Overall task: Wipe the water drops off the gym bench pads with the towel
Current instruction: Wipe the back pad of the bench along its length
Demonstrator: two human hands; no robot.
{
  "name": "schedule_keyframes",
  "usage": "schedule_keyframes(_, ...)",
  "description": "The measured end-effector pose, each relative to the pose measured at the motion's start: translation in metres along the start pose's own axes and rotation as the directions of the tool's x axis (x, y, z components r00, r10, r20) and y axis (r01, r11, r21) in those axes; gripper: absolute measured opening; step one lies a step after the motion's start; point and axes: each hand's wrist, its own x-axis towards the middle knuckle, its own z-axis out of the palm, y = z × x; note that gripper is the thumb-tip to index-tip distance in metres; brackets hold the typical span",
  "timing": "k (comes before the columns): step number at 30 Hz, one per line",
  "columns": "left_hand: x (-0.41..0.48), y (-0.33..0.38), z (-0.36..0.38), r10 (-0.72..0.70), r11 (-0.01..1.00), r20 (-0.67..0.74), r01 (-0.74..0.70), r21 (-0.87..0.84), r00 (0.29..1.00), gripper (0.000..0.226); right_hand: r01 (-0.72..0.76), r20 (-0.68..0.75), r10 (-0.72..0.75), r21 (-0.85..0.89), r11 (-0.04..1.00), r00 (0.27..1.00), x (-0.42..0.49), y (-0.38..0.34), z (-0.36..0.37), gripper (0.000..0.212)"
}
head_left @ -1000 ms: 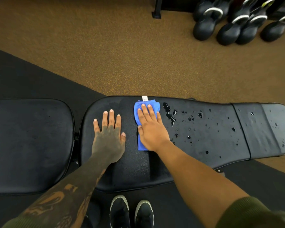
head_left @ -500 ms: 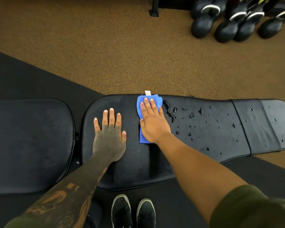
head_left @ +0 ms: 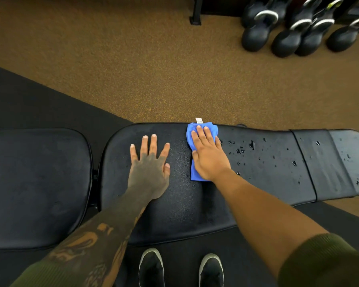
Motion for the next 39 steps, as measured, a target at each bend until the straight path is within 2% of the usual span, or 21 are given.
schedule_keyframes(8,0.014,0.041,0.006,-0.037,0.999,0.009,0.037,-0.026,0.999,0.063,0.135,0.005,-0.135,0.000,0.991,0.991,-0.031,0.016,0.007,0.060)
schedule_keyframes(16,0.011,0.052,0.014,-0.115,0.993,0.048,0.115,-0.012,0.992,0.063,0.035,-0.003,-0.035,-0.009,0.999,0.999,-0.010,0.039,0.001,0.062)
schedule_keyframes(22,0.013,0.056,0.013,-0.155,0.987,0.037,0.156,-0.038,0.987,0.063,0.163,0.004,-0.163,-0.016,0.986,0.987,-0.032,0.055,0.006,0.061)
schedule_keyframes(27,0.013,0.059,0.015,-0.178,0.984,0.031,0.179,-0.010,0.983,0.063,0.074,-0.043,-0.074,0.002,0.997,0.996,-0.028,0.083,0.004,0.063)
schedule_keyframes(33,0.013,0.061,0.020,-0.192,0.981,-0.007,0.192,-0.003,0.981,0.063,0.031,-0.028,-0.031,-0.031,0.999,0.999,0.004,0.070,-0.004,0.064)
schedule_keyframes(39,0.014,0.062,0.020,-0.200,0.980,-0.004,0.200,0.006,0.980,0.063,0.197,0.000,-0.197,-0.057,0.979,0.980,-0.007,0.071,-0.003,0.063)
